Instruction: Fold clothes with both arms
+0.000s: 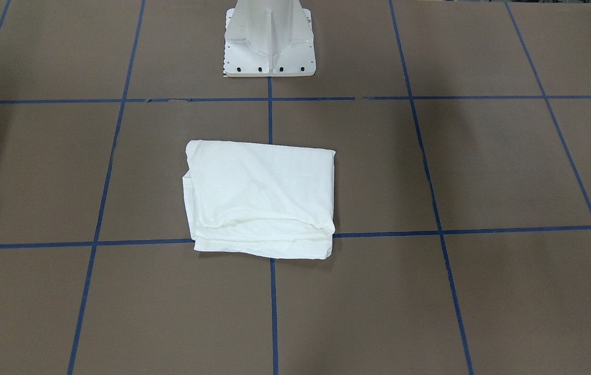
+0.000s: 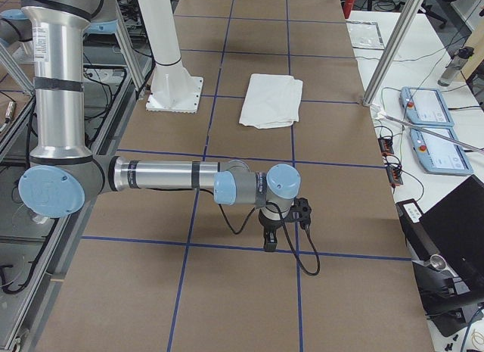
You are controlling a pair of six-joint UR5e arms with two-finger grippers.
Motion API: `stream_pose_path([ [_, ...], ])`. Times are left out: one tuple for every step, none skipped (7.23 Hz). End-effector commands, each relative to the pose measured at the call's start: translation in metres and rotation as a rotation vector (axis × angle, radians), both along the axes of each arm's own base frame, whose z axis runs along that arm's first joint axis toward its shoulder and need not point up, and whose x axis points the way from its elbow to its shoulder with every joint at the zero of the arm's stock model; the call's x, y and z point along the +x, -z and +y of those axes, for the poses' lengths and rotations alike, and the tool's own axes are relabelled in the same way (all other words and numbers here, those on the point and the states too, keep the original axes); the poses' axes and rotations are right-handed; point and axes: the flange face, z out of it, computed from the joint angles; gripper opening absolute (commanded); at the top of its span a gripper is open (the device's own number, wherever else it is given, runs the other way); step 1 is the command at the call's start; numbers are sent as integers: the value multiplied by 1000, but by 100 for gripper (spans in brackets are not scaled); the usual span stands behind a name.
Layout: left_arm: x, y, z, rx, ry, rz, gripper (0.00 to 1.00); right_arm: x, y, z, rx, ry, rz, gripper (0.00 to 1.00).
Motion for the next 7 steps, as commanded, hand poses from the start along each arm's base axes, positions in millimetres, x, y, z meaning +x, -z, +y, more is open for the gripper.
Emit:
stream_pose_path([
  [1,-1,0,-1,-4,7,100,-1,2,2,-4,-3,-22,100],
  [1,-3,-1,-4,-4,8,100,-2,4,3,4,-2,-35,100],
  [0,4,0,27,-4,11,100,-2,6,3,16,1,-34,100],
  [0,-3,4,58,-3,12,100,-1,8,1,23,1,-23,100],
  [0,-3,10,100,1,17,100,-2,15,2,30,-6,-27,100],
  [1,-5,10,100,0,19,100,-1,16,4,33,-6,-19,100],
  [2,-1,4,99,-2,20,100,0,15,5,32,-6,-14,100],
])
